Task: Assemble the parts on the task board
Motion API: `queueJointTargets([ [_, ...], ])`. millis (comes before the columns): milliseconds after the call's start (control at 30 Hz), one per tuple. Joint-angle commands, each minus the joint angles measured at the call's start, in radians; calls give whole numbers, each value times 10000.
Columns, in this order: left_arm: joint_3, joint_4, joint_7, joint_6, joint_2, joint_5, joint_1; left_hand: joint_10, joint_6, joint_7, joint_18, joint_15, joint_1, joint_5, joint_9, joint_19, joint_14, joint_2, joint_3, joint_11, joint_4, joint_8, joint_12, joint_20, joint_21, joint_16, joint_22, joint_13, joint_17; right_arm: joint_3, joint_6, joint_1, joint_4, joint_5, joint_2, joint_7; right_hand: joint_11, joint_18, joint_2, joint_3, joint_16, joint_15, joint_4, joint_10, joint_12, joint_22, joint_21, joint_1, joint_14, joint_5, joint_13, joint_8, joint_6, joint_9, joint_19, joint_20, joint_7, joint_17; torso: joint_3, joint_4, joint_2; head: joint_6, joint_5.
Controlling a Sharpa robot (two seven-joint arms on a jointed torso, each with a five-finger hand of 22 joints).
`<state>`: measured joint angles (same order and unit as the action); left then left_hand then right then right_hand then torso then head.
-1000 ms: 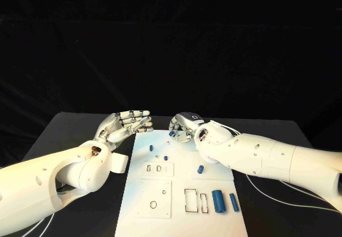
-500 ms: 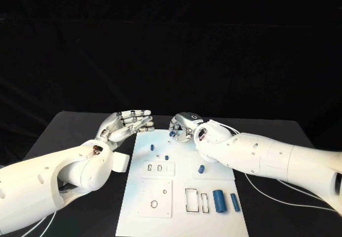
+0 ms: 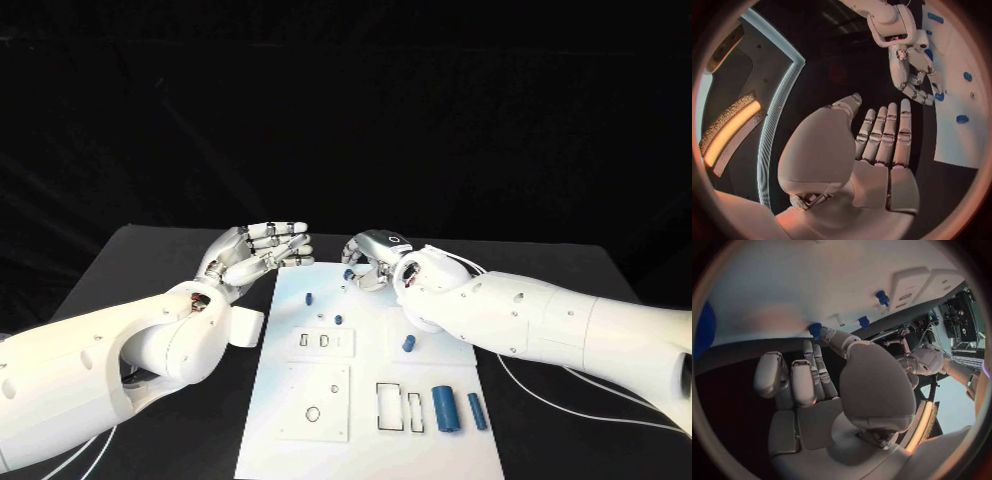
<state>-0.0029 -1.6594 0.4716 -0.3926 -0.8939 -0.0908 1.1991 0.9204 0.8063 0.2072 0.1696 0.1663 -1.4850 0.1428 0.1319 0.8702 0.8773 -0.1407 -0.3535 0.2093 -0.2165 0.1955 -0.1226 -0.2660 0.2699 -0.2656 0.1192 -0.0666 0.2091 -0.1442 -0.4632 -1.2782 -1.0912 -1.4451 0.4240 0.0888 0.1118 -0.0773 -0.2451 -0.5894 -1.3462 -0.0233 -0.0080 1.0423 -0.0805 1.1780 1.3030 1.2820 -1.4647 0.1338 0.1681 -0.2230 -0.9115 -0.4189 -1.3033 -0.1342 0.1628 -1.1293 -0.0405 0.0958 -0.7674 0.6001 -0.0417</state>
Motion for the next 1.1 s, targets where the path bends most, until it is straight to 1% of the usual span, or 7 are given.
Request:
queueJointTargets([
  [33,9,-4,33,173,5,85,22,-45,-74,559,122,21,46,-36,-15,63,-64,-81,-75,18,0,14,34,5,68,66,12,7,9,-1,-270,-1,-252,-58,212,-33,1,-158,-83,110,45,-53,16,-86,-60,-46,-50,2,-130,83,-12,44,86,-24,50,5,24,54,8,-14,14,-16,8],
  [633,7,14,17,168,-153,232,21,-54,-88,564,121,25,56,-38,-18,65,-79,-83,-88,23,8,13,48,4,75,81,11,8,18,96,-456,-217,-2775,1439,3024,276,-240,-71,-123,599,-130,130,141,1038,-1548,375,120,28,-212,728,338,200,20,-177,-285,145,-22,-90,90,-273,82,-104,-52],
  [700,7,11,13,166,-178,234,21,-54,-88,564,121,25,56,-38,-18,65,-79,-83,-88,23,8,13,48,4,75,81,11,8,18,103,-234,-244,-2946,2015,3351,365,-318,4,-354,1527,-263,193,403,1833,-2343,706,348,-390,-271,718,796,403,348,-163,-518,209,4,-273,106,-314,85,-105,-70],
  [800,6,23,9,169,-194,239,20,-54,-88,564,121,25,56,-38,-18,65,-79,-83,-88,23,8,13,48,4,75,81,11,8,18,109,123,-266,-3076,2526,3705,484,-472,108,452,4838,-553,387,1266,816,-5411,1155,579,775,-362,885,3472,135,634,-604,-798,282,-97,-609,133,-353,100,-96,-65],
  [833,6,30,9,172,-193,240,20,-54,-88,564,121,25,56,-38,-18,65,-79,-83,-88,23,8,13,48,4,75,81,11,8,18,110,246,-270,-3096,2618,3793,526,-458,130,436,5235,-766,299,1559,854,-6377,1354,707,1002,-442,916,4214,71,753,-687,-922,342,-98,-995,142,-356,102,-91,-66],
  [967,5,54,6,181,-186,247,18,-54,-88,564,121,25,56,-38,-18,65,-79,-83,-88,23,8,13,48,4,75,81,11,8,18,111,632,-278,-3097,2779,4000,681,-330,252,472,5971,-1524,193,2830,1847,-10857,1934,1082,1915,-696,1042,8906,-214,1113,-960,-1271,236,5,-2483,157,-340,95,-69,-90],
  [1100,4,72,5,190,-170,250,17,-61,-99,568,119,29,63,-37,-20,63,-90,-86,-96,27,15,12,58,3,78,92,10,8,24,111,984,-280,-2991,2809,4053,824,-268,321,519,6104,-1844,123,2982,2591,-12211,2250,1308,2071,-829,1263,10454,-310,1220,-1040,-1472,175,59,-3227,129,-337,91,-64,-113],
])
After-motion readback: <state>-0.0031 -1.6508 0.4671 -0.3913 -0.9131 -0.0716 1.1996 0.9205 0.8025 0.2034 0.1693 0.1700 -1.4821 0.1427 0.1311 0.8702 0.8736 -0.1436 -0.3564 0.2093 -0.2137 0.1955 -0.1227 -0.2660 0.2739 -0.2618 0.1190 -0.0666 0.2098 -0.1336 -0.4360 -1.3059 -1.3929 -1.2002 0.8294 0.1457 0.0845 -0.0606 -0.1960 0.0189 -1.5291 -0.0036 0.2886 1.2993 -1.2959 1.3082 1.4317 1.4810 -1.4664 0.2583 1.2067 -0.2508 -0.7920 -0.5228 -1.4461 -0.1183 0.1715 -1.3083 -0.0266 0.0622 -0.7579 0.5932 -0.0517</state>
